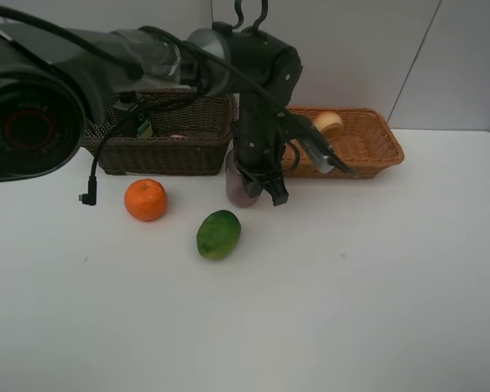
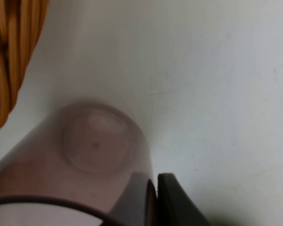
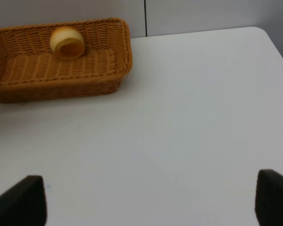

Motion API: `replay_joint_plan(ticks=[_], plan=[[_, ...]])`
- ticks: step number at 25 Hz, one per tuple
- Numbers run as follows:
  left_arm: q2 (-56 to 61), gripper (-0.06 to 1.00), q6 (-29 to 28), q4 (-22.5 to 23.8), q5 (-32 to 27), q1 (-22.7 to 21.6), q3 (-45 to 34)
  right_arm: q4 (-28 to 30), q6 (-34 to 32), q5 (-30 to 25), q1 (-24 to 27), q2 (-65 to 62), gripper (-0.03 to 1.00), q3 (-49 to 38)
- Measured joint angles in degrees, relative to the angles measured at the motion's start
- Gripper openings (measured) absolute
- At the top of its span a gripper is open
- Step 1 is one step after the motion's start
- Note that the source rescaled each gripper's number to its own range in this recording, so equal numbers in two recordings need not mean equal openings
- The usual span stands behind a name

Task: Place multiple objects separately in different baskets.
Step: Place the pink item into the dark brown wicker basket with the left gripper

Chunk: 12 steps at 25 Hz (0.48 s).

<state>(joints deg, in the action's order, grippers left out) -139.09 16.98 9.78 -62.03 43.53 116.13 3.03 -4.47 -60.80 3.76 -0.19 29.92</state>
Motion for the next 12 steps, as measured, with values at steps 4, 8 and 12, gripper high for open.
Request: replay_joint_plan(ticks=[4,8,12], plan=[[0.0,0.03,0.0,0.0,0.0,0.0,0.0,0.0,0.0,0.0,0.0,0.0,0.95,0.0],[0.0,0.02,0.0,-0.1,-0.1,0.0,0.0,0.0,0.0,0.0,0.0,0.0,0.95,0.0],[0.1,0.01,0.0,-0.2,-0.6,0.0,0.0,0.0,0.0,0.0,0.0,0.0,0.95,0.0]])
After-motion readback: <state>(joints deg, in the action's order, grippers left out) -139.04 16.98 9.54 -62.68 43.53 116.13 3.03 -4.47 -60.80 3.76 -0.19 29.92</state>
